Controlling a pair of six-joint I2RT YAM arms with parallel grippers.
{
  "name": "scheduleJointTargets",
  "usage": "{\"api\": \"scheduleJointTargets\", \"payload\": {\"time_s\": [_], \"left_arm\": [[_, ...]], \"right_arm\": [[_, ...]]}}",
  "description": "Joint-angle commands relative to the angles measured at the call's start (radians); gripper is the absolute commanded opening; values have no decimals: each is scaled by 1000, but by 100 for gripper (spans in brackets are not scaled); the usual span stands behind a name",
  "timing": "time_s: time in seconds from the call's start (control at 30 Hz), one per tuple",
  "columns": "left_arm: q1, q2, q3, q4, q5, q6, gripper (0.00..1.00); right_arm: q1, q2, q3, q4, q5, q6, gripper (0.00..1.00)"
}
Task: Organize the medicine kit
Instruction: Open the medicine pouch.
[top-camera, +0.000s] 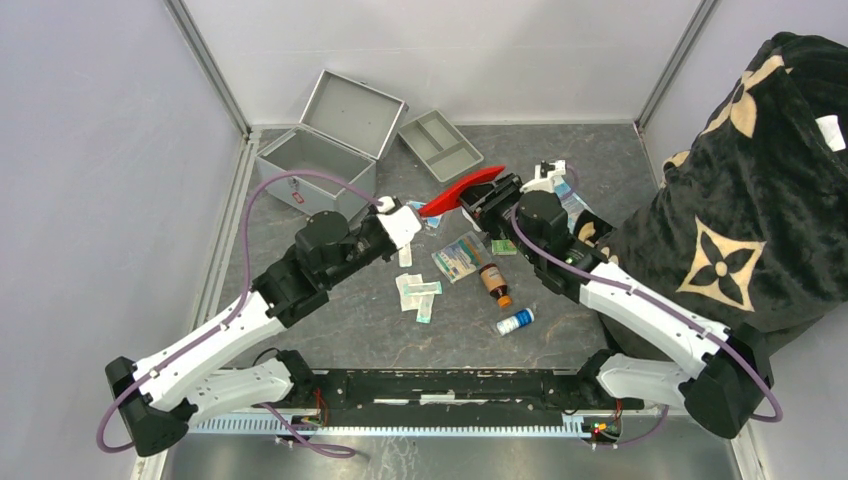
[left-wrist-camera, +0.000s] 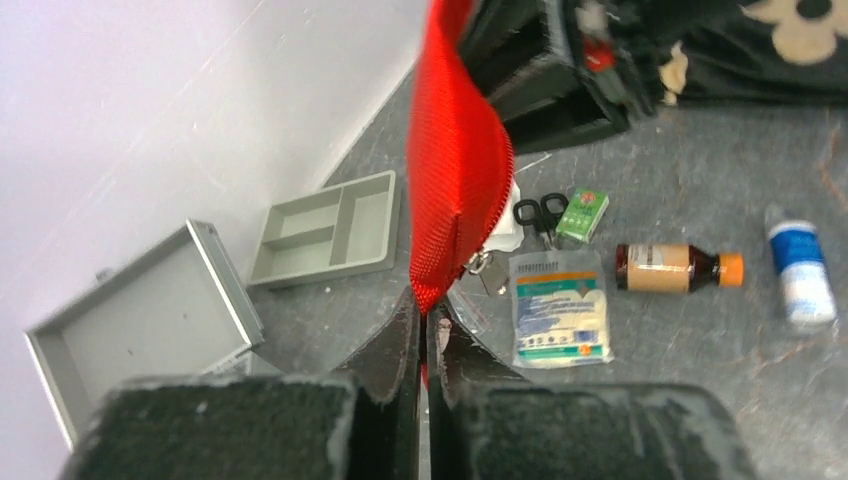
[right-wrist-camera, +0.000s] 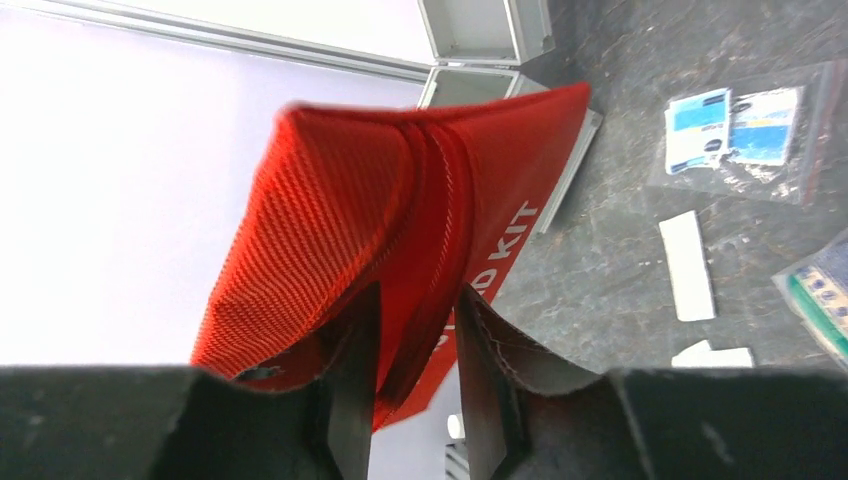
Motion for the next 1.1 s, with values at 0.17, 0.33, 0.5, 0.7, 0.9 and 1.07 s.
{"api": "scheduleJointTargets", "payload": {"time_s": [0.17,0.33,0.5,0.7,0.9,1.07], "left_arm": [[-6,56,131,-63,-260,-393,2],[-6,-4,62,-13,-240,-472,2],[-6,-27,37,-23,-218,-531,2],[-5,-38,21,-78,-237,-570,2],[-5,-53,-1,-144,-325,-644,2],[-5,-105,-36,-172,-414,-699,2]], "right_arm": [[-12,-155,-140,9,112,-272,50],[-17,-269,-225,57,167,-471,58],[-19,-338,-264,77,161,-709,63],[-18,-353,-234,-50,157,-948,69],[-19,-347,-189,-174,119,-1097,73],[-20,-277,-135,-263,40,-1138,73]]}}
